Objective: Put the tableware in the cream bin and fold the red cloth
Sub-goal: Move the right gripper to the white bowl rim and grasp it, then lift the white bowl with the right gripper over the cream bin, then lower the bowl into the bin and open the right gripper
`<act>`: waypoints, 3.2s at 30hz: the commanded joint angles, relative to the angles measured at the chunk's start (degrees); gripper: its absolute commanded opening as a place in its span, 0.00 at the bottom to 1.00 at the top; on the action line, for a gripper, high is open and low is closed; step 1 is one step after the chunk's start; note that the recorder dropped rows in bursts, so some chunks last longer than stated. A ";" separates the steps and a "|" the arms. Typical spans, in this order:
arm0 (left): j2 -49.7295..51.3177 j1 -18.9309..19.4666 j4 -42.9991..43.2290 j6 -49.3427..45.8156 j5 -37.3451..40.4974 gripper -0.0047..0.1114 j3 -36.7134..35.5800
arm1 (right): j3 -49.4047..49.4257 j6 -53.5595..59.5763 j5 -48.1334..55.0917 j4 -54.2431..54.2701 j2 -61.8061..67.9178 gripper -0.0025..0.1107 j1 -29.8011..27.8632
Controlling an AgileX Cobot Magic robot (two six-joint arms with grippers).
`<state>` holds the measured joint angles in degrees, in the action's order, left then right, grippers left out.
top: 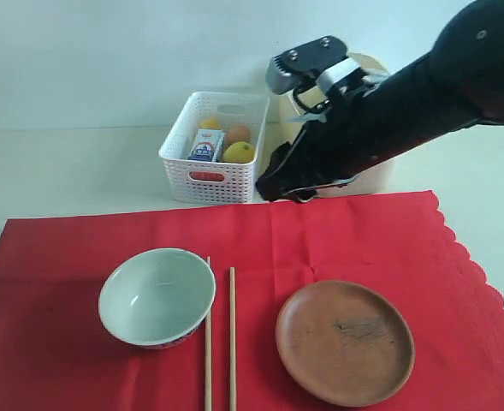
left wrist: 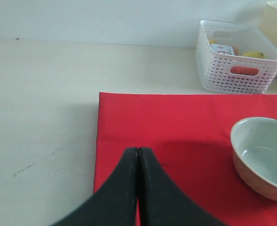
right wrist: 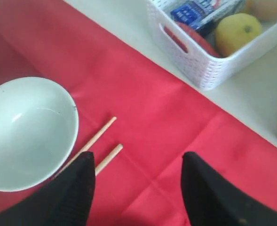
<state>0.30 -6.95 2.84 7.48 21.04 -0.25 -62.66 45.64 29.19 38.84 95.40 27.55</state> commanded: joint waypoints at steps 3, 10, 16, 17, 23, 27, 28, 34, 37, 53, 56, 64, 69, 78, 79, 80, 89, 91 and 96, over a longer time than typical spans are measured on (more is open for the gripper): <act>-0.30 -0.44 -0.38 0.23 -0.60 0.04 0.25 | -5.93 -0.08 0.57 0.15 9.69 0.50 7.25; -0.30 -0.44 -0.38 0.23 -0.60 0.04 0.25 | -11.98 -4.73 -0.18 -0.84 18.15 0.50 9.45; -0.30 -0.44 -0.38 0.23 -0.60 0.04 0.25 | -12.84 -8.66 -0.77 -4.89 21.42 0.50 9.45; -0.30 -0.44 -0.38 0.23 -0.60 0.04 0.25 | -13.11 -8.66 -0.22 -4.89 21.79 0.50 9.45; -0.30 -0.44 -0.38 0.23 -0.60 0.04 0.25 | -15.43 -8.66 3.26 -4.64 24.58 0.50 10.09; -0.30 -0.44 -0.38 0.23 -0.60 0.04 0.25 | -16.32 -7.22 3.89 -4.88 26.40 0.46 10.66; -0.30 -0.44 -0.38 0.23 -0.60 0.04 0.25 | -16.56 -7.20 3.89 -4.88 26.52 0.41 10.77; -0.30 -0.44 -0.38 0.23 -0.60 0.04 0.25 | -18.13 -6.73 3.71 -4.92 26.52 0.02 10.75; -0.30 -0.44 -0.38 0.23 -0.60 0.04 0.25 | -18.28 -6.46 3.38 -2.23 25.53 0.02 10.75; -0.30 -0.44 -0.38 0.23 -0.60 0.04 0.25 | -18.28 -14.69 4.88 -3.98 -3.18 0.02 5.08; -0.30 -0.44 -0.38 0.23 -0.60 0.04 0.25 | -18.28 -16.62 4.88 -4.22 -4.80 0.02 1.27; -0.30 -0.44 -0.38 0.23 -0.60 0.04 0.25 | -18.28 -17.92 4.88 -4.22 -4.67 0.02 -6.41; -0.30 -0.44 -0.38 0.23 -0.60 0.04 0.25 | -18.28 -17.92 2.67 -4.22 -4.67 0.02 -12.32; -0.30 -0.44 -0.38 0.23 -0.60 0.04 0.25 | -21.01 -17.27 -4.24 -5.15 1.88 0.02 -18.45; -0.30 -0.44 -0.38 0.23 -0.60 0.04 0.25 | -22.85 -17.27 -4.13 -5.27 4.17 0.02 -19.34; -0.30 -0.44 -0.38 0.23 -0.60 0.04 0.25 | -23.93 -17.27 -4.13 -5.27 5.44 0.02 -19.98; -0.30 -0.44 -0.38 0.23 -0.60 0.04 0.25 | -34.14 -17.27 -4.25 -6.76 22.42 0.02 -22.37; -0.30 -0.44 -0.38 0.23 -0.60 0.04 0.25 | -35.03 -17.27 -4.14 -9.28 24.60 0.04 -22.37; -0.30 -0.44 -0.38 0.23 -0.60 0.04 0.25 | -35.03 -17.27 -4.14 -9.40 25.50 0.31 -22.37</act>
<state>0.30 -6.95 2.84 7.48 21.04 -0.25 -96.83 28.05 25.83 29.87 121.27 5.31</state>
